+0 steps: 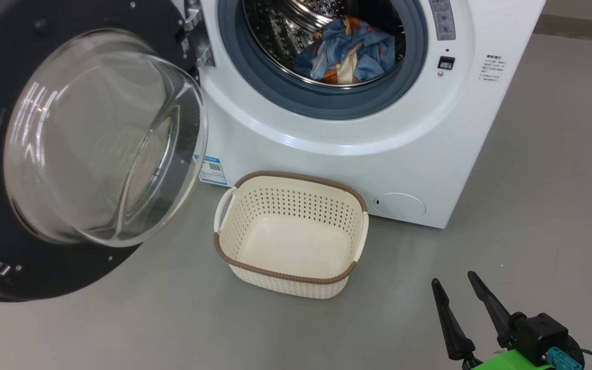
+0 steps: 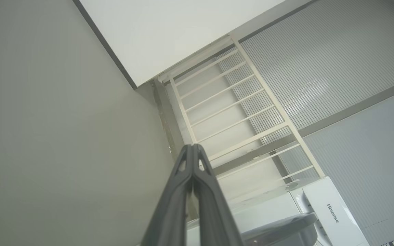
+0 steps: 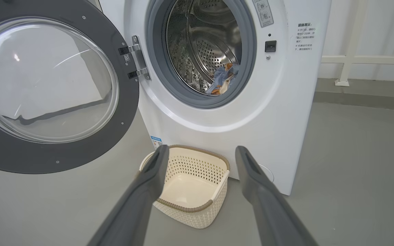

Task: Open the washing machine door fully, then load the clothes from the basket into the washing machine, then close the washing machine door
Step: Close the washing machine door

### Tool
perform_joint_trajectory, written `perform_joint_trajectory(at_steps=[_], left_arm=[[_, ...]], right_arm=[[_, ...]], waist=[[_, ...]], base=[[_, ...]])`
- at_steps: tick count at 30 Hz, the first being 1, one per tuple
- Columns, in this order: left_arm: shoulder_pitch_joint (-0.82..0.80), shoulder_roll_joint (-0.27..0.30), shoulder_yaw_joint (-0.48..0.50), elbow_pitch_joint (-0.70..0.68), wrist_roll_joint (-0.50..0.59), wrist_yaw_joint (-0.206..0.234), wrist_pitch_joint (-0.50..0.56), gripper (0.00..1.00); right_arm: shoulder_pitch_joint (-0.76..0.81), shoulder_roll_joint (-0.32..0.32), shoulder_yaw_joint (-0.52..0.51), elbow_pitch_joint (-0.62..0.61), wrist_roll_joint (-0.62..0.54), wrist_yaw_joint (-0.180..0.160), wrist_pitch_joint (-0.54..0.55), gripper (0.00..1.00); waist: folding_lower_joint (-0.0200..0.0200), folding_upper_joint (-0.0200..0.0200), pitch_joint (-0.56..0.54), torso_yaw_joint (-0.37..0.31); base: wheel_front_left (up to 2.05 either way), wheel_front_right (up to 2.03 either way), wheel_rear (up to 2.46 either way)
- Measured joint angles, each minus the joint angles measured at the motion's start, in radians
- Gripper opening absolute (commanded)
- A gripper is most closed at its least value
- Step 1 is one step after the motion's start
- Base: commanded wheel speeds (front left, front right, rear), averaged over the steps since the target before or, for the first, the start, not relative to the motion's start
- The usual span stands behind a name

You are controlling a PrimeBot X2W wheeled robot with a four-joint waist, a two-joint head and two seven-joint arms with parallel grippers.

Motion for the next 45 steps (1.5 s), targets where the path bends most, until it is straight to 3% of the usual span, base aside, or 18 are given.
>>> perform_joint_trajectory(at_steps=[8, 19, 31, 45], left_arm=[[-0.072, 0.024, 0.022, 0.100, -0.092, 0.012, 0.122, 0.00], [-0.088, 0.024, 0.042, 0.146, -0.150, 0.004, 0.171, 0.00], [-0.084, 0.010, 0.001, 0.109, -0.190, 0.003, 0.274, 0.00], [-0.016, -0.013, -0.051, 0.030, -0.265, 0.000, 0.480, 0.00]], right_arm=[[-0.002, 0.000, 0.003, 0.002, -0.010, 0.000, 0.000, 1.00], [-0.019, 0.000, 0.019, 0.013, -0.013, 0.000, 0.000, 1.00], [-0.033, -0.001, 0.025, 0.028, -0.014, 0.000, 0.000, 1.00], [-0.036, -0.002, 0.035, 0.056, 0.012, 0.000, 0.000, 1.00]], waist=[[0.0000, 0.0000, 0.017, -0.022], [0.0000, 0.0001, 0.047, -0.066], [0.0000, 0.0000, 0.077, -0.089], [0.0000, 0.0001, 0.068, -0.069]], base=[[0.00, 0.00, 0.00], [0.00, 0.00, 0.00], [0.00, 0.00, 0.00], [0.00, 0.00, 0.00]])
